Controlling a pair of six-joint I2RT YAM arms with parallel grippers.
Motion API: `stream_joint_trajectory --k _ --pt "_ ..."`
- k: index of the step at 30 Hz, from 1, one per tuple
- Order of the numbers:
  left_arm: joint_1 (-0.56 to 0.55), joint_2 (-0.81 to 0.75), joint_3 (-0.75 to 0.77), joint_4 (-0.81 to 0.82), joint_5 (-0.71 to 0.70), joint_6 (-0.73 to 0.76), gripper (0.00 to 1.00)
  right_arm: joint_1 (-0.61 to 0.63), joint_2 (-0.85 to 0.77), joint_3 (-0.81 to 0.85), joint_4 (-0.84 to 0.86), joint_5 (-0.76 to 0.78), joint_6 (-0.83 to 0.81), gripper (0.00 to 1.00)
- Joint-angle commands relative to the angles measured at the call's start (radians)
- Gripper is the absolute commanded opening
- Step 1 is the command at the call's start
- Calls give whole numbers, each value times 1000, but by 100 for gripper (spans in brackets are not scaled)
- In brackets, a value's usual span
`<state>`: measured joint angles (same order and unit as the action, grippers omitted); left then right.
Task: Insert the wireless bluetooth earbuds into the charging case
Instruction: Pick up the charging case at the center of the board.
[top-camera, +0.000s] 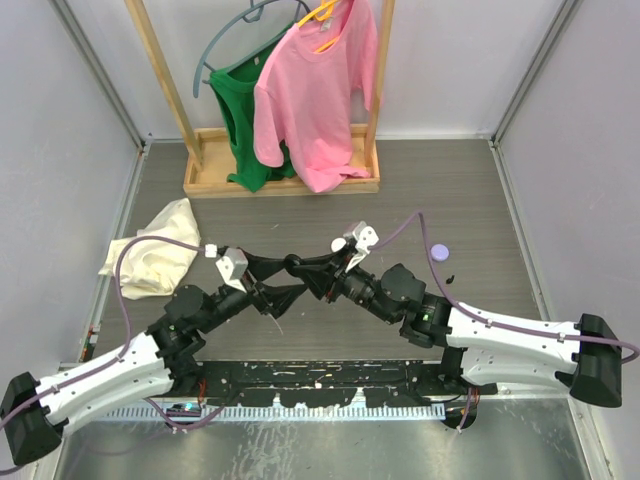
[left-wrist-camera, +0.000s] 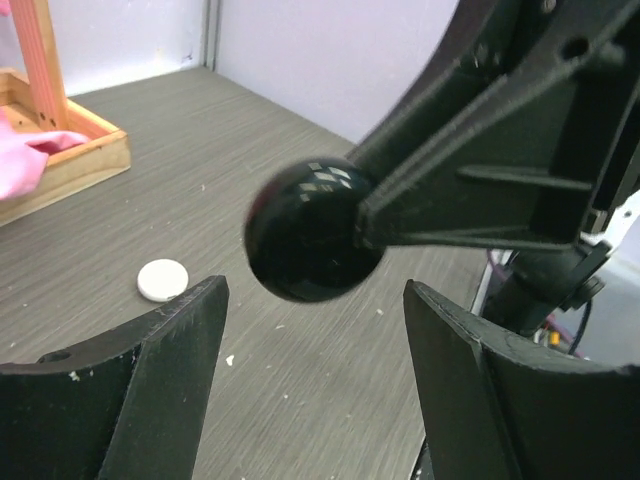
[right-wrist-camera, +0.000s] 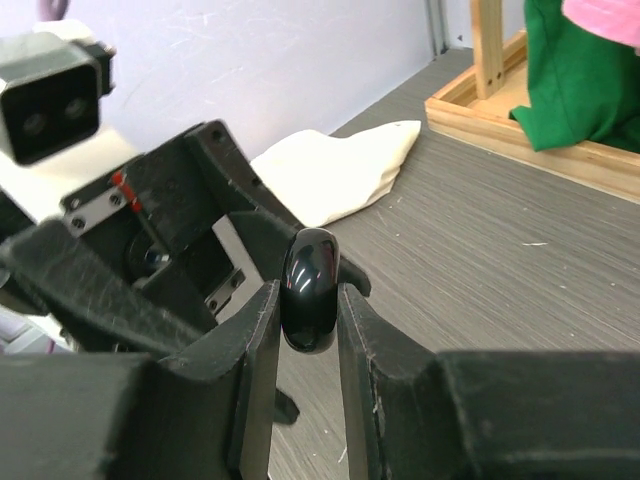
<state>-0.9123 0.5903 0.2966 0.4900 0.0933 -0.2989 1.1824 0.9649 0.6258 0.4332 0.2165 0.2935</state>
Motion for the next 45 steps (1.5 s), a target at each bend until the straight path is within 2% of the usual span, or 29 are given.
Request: stream_joint_trajectory --k 1,12,27,38,41,45 --pt "-77 5 7 18 -164 211 72 11 -3 39 71 99 28 15" --pt "-105 85 -2 135 -207 312 68 30 15 12 109 208 133 16" --pt "-178 226 -42 358 -261 665 64 41 50 52 -4 380 333 16" --pt "-232 376 -62 612 -359 884 62 42 103 174 -249 462 538 17" --pt "-240 416 -67 678 -392 922 60 42 127 241 -389 493 603 16" --pt "-250 438 -77 706 -430 929 59 42 114 262 -465 550 644 16"
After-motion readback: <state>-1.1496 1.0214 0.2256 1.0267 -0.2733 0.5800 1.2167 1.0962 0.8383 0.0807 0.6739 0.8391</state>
